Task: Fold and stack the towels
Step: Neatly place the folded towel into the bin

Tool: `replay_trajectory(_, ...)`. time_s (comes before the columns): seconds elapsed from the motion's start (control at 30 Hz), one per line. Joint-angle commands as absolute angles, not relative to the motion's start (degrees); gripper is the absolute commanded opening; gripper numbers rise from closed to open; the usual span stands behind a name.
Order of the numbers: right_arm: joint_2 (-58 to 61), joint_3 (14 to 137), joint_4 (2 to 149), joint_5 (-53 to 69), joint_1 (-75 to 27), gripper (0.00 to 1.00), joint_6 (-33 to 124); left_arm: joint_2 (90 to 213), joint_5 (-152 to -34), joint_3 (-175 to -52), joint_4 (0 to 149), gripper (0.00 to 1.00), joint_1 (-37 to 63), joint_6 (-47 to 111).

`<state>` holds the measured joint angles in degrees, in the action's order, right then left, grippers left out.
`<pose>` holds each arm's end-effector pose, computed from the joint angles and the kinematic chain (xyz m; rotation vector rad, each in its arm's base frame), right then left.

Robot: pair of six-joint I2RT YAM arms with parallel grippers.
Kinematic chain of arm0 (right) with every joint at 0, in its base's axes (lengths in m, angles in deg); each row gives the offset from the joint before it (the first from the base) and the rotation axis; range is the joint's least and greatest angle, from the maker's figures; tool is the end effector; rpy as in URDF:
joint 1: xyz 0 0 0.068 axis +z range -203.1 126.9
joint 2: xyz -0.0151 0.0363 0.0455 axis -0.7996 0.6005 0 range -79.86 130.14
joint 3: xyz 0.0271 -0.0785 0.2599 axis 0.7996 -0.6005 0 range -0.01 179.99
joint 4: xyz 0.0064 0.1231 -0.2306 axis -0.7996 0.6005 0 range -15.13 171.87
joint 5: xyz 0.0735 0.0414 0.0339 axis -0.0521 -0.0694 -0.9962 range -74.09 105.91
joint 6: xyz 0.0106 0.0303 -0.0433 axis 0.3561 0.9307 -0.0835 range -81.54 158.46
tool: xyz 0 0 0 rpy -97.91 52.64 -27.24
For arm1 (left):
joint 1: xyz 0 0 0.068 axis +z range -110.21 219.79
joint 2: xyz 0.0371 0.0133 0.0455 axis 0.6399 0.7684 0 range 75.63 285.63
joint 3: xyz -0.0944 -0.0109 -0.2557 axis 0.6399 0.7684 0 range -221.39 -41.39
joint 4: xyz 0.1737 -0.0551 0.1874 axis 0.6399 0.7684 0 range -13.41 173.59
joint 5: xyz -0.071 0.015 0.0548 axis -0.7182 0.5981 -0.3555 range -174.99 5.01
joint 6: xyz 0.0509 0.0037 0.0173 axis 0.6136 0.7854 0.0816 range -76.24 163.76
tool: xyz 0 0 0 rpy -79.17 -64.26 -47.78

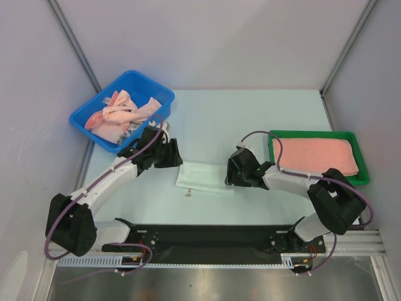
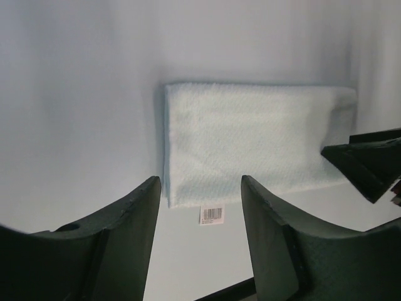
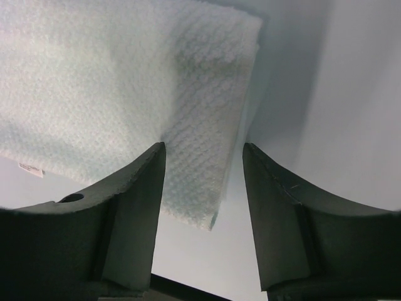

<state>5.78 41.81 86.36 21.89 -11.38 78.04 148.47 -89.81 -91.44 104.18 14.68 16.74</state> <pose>0.2119 0.1838 0.1605 -0.0061 2.5846 0.4233 0.2351 -0.1134 0.2418 -0.0040 2.5121 -0.4924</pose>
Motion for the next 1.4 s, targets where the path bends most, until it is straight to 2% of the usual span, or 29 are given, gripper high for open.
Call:
replay_trajectory(0.0, 6.7, 40.9, 84.2, 25.0, -9.8, 0.56, 81.3, 144.4, -85.2, -96.4, 106.0, 0.6, 15.4, 19.8)
replay_trajectory(0.17, 9.3, 39.5, 82.5, 23.9, -9.2, 0.43, 82.2, 142.1, -81.0, -98.7, 107.3, 0.61, 16.1, 21.7)
replay_trajectory(0.27, 9.7, 39.4, 80.8, 22.8, -9.1, 0.31, 81.3, 141.8, -80.7, -100.7, 108.8, 0.61, 17.2, 22.7)
replay_trajectory(0.3, 9.6, 39.5, 80.5, 22.8, -9.1, 0.24, 80.8, 141.8, -80.5, -101.3, 109.2, 0.61, 17.5, 22.8)
replay_trajectory(0.37, 9.3, 40.0, 80.8, 23.1, -9.2, 0.17, 79.2, 141.6, -79.0, -102.2, 109.6, 0.62, 18.0, 24.0)
replay_trajectory(0.4, 8.6, 40.5, 81.3, 22.9, -9.9, 0.04, 78.4, 141.5, -78.2, -102.2, 109.8, 0.62, 18.1, 24.3)
replay_trajectory(0.43, 7.9, 41.0, 81.7, 22.3, -10.6, 0.0, 77.3, 141.1, -77.5, -101.7, 109.7, 0.62, 18.3, 25.3)
replay_trajectory(0.57, 5.0, 47.4, 90.2, 18.9, -15.5, 0.0, 69.7, 141.1, -74.4, -99.9, 109.9, 0.63, 18.5, 26.3)
replay_trajectory(0.6, 5.3, 49.7, 98.0, 19.9, -16.4, 0.0, 66.4, 141.2, -74.2, -99.8, 109.9, 0.63, 18.5, 26.2)
replay_trajectory(0.7, 7.1, 57.5, 108.8, 22.6, -19.6, 0.0, 61.6, 141.9, -74.7, -99.3, 109.8, 0.63, 18.5, 26.4)
replay_trajectory(0.8, 7.5, 61.0, 113.6, 21.4, -23.4, 0.0, 59.3, 142.8, -75.0, -99.6, 109.9, 0.63, 18.5, 26.9)
replay_trajectory(1.0, 7.1, 73.6, 127.0, 28.6, -28.1, 0.0, 54.0, 142.2, -76.0, -98.6, 108.8, 0.65, 18.5, 27.7)
replay_trajectory(1.2, 5.8, 79.9, 129.5, 30.6, -36.7, 0.0, 49.1, 143.4, -80.9, -97.2, 107.0, 0.65, 18.5, 27.0)
replay_trajectory(1.37, 8.8, 83.3, 133.3, 35.5, -40.2, 0.0, 45.7, 145.9, -83.1, -97.9, 106.8, 0.65, 18.5, 27.1)
